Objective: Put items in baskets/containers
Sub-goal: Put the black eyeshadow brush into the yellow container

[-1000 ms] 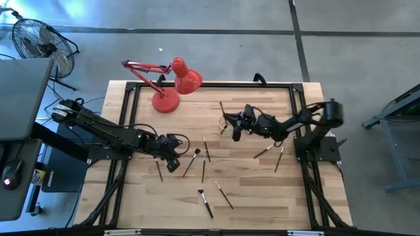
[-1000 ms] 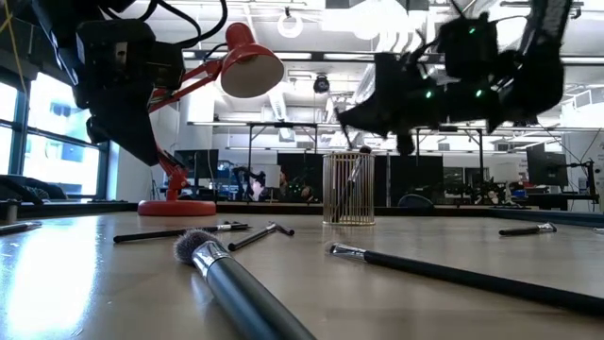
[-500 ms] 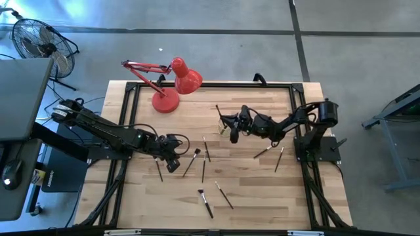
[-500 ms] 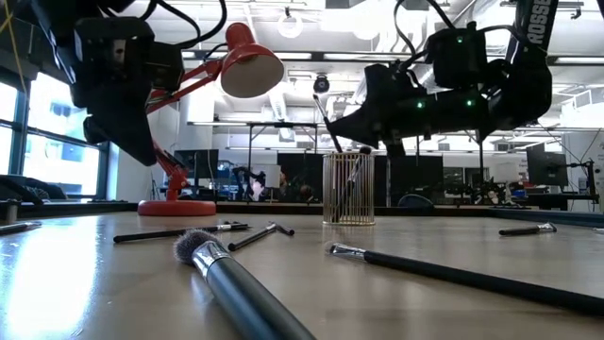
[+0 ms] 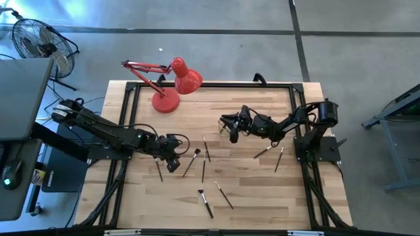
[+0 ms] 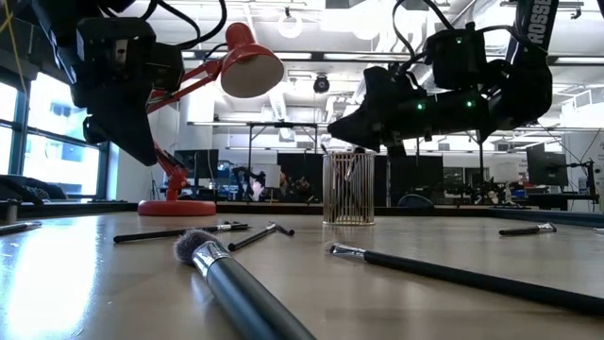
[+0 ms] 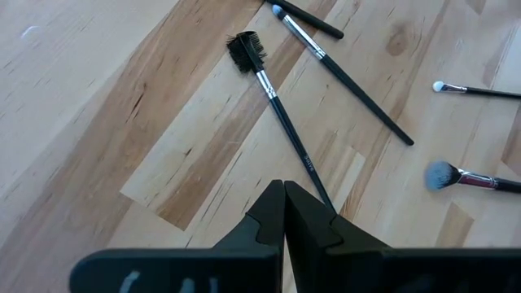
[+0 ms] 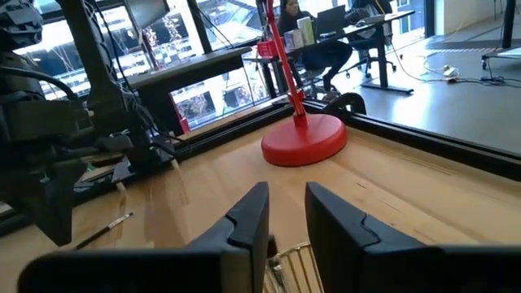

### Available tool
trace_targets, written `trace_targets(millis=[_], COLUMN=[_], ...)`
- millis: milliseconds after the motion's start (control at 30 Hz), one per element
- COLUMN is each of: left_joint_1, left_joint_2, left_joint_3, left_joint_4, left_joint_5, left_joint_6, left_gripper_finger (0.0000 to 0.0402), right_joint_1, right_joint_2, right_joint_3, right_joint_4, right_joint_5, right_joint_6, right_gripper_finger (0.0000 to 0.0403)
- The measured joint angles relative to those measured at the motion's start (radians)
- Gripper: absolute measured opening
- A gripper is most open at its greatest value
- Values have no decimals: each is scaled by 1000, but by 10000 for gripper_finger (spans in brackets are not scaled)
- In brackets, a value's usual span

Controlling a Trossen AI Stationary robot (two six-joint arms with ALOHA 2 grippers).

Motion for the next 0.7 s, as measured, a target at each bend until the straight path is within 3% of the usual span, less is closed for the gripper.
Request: trace_targets(millis=[233,333,467,600,700], left_joint_1=[0,0,0,0,0], left_joint_2=[0,0,0,0,0], left_joint_3=[0,0,0,0,0], left_joint_4=[0,0,0,0,0], left_joint_5=[0,-3,-23,-46,-80], left_joint_6=[1,3,1,-7,-14], left_gripper_finger=[0,0,0,10,39], right_joint_1=[0,13,64,152,228], right_joint_2=[-85,-177,-324,-419,-431], right_joint_3=[0,5,75,230,366], right_joint_4=[-7,-116,-515,-1033,-1381], right_joint_5=[-14,-14,-26,-4,48], right_joint_6=[-9,-10,-10,30,86], right_gripper_finger=[61,39,4,5,2])
